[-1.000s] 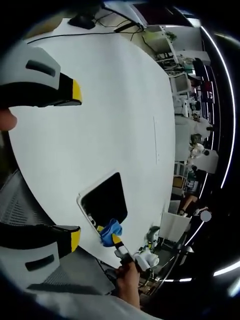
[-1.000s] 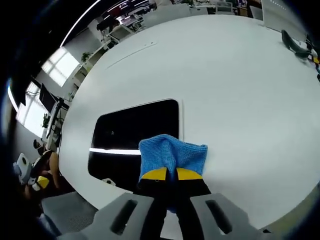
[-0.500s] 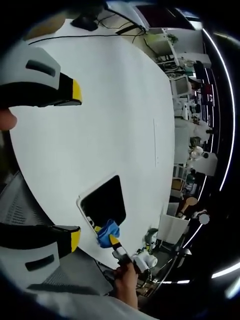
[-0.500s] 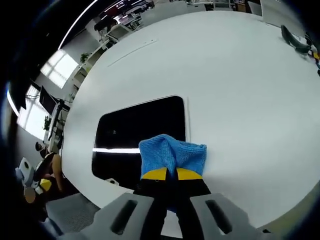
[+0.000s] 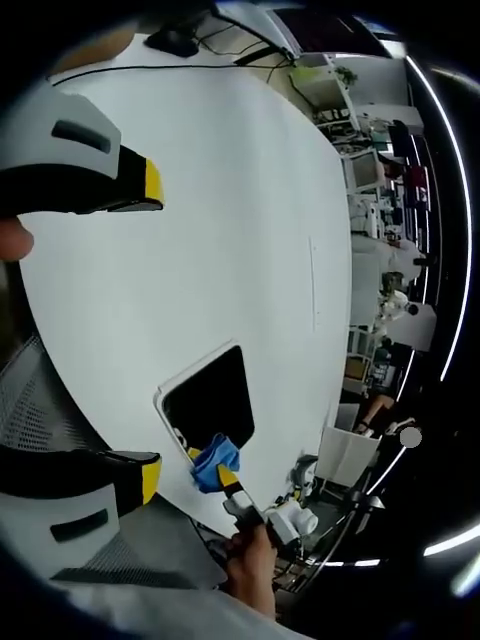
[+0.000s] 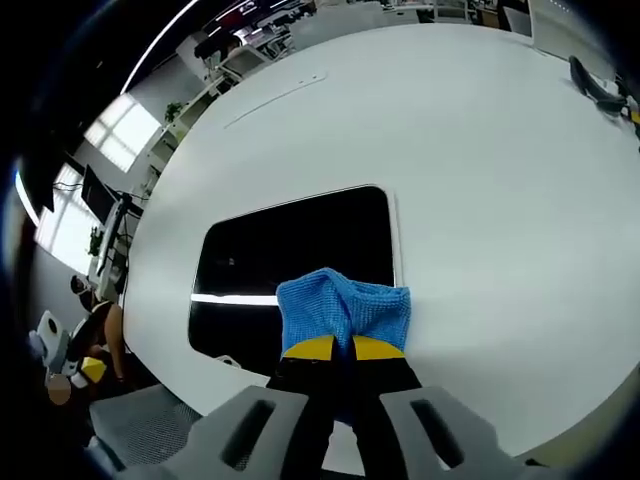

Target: Wipe the mirror surface with the cleaning cloth until all visible marks leave the cleaned area.

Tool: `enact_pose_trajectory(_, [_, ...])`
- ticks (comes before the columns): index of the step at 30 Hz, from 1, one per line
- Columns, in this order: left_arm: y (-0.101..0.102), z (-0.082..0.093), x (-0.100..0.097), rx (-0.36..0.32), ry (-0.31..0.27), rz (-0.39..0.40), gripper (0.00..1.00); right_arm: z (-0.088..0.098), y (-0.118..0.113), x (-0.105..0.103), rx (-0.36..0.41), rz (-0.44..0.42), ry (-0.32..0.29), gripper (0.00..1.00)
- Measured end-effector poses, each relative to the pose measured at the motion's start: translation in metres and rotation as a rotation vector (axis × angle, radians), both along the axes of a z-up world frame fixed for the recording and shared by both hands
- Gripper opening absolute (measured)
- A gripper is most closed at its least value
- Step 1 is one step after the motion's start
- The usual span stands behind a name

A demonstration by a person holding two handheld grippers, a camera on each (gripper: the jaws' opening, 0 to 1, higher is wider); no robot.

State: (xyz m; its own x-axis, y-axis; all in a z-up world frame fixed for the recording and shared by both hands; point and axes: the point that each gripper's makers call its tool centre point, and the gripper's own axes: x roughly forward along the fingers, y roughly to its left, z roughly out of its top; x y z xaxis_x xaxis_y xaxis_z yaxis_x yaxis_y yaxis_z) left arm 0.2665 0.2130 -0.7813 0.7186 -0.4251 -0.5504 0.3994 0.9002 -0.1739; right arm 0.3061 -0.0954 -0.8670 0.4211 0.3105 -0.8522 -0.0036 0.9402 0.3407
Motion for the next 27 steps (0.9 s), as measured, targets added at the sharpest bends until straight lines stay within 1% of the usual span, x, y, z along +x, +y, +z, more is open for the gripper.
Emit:
enact_pose_trajectory(4, [-0.003,-0.001,-0.001,0.006,-0.004,-0.023,0.99,0.000,0.000,0.001,-0.013,0.018,-0.022,0.00])
enact_pose_trajectory(7, [0.000,-0.001,0.001,0.002,-0.002,-0.015,0.99,0.000,0.001,0.000,-0.002,-0.005,-0.015,0.00])
enact_pose_trajectory(8, [0.001,-0.001,0.001,0.002,0.000,-0.014,0.99,0.000,0.003,-0.001,0.012,-0.014,-0.005,0.00])
enact_pose_trajectory(11, [0.002,0.000,0.001,-0.001,-0.004,-0.014,0.99,0.000,0.008,0.000,-0.006,0.006,-0.011,0.00])
enact_pose_trajectory(13, [0.003,-0.001,0.000,0.003,-0.001,-0.018,0.99,0.000,0.015,-0.001,0.004,0.006,-0.007,0.00])
enact_pose_trajectory(16, [0.002,0.000,0.000,0.001,0.001,-0.022,0.99,0.000,0.020,-0.002,-0.003,0.034,-0.012,0.00])
enact_pose_trajectory(18, [0.002,0.000,0.000,0.002,0.000,-0.025,0.99,0.000,0.020,-0.001,-0.041,0.078,-0.040,0.00])
enact_pose_trajectory(19, [0.002,0.000,0.000,0.003,0.000,-0.025,0.99,0.000,0.023,-0.002,-0.029,0.081,-0.042,0.00])
enact_pose_trajectory(21, [0.002,0.002,0.000,0.001,-0.003,-0.023,0.99,-0.001,0.022,-0.002,-0.028,0.080,-0.044,0.00])
enact_pose_trajectory(23, [0.003,0.000,-0.001,0.003,-0.001,-0.026,0.99,-0.001,0.025,-0.001,-0.025,0.133,-0.070,0.00])
enact_pose_trajectory(24, [0.004,-0.003,-0.002,0.011,0.005,-0.032,0.99,-0.001,0.024,-0.002,-0.037,0.139,-0.075,0.00])
enact_pose_trajectory(27, [0.007,-0.004,-0.001,0.014,0.008,-0.028,0.99,-0.001,0.024,-0.002,-0.032,0.141,-0.081,0.00])
